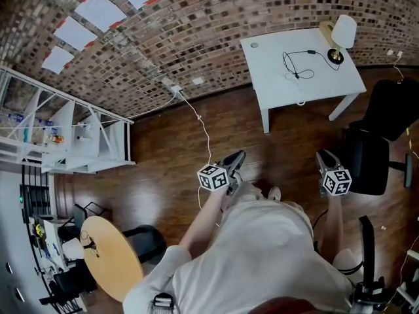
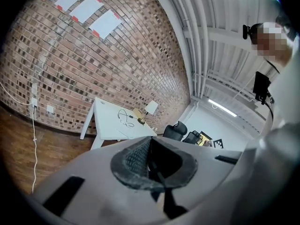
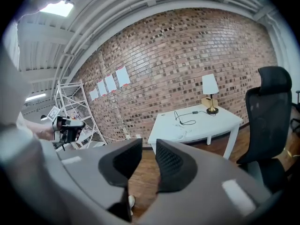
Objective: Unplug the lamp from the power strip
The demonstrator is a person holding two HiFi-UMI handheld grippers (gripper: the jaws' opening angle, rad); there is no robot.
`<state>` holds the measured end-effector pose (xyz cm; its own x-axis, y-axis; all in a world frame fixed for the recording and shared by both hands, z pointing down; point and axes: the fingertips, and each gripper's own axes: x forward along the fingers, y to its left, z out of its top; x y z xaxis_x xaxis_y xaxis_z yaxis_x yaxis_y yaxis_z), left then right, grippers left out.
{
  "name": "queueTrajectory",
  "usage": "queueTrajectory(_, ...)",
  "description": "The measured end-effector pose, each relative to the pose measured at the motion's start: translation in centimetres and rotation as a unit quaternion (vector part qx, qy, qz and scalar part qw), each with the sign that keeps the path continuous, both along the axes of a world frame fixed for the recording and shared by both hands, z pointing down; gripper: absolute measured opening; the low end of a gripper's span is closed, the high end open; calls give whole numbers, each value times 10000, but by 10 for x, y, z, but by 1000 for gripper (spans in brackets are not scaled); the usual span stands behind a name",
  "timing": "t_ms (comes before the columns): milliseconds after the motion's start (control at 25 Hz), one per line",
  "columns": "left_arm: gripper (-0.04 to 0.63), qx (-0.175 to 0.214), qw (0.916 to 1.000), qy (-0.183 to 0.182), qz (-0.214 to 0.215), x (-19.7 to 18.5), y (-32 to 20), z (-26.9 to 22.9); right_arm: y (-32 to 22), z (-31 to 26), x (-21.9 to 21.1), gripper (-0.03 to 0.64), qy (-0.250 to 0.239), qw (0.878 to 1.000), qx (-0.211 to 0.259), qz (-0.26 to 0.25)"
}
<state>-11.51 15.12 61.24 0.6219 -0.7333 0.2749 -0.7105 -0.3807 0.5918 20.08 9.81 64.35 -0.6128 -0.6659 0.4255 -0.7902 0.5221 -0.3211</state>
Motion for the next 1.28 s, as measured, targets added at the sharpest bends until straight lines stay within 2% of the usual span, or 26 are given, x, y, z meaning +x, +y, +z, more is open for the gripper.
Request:
queueTrajectory(280,5,157,9988,-145,439,-27,-27,-11,0,-17,-17,78,363,9987,164,328)
queueTrajectory(520,5,371,9914,-414,1184,-41,-38,-24,-12,-34,-33,78,781,9945,273,637)
queueTrajectory(640,5,426,9905,-469,1219,-62,-39,-21,-13,-42,-52,79,985,9921,362,681)
queueTrajectory(800,5,315,9921,-403,1148,-84,-45,-11,-16,-46,-82,80,1151,9909,453,523)
queueTrajectory(960,5,312,9872,-491,1488,-80,-47,-5,-18,-42,-98,80,1409,9884,449,335)
queueTrajectory(1280,5,332,9804,-608,1846,-62,-61,-4,-28,-39,-118,85,1752,9836,430,-13)
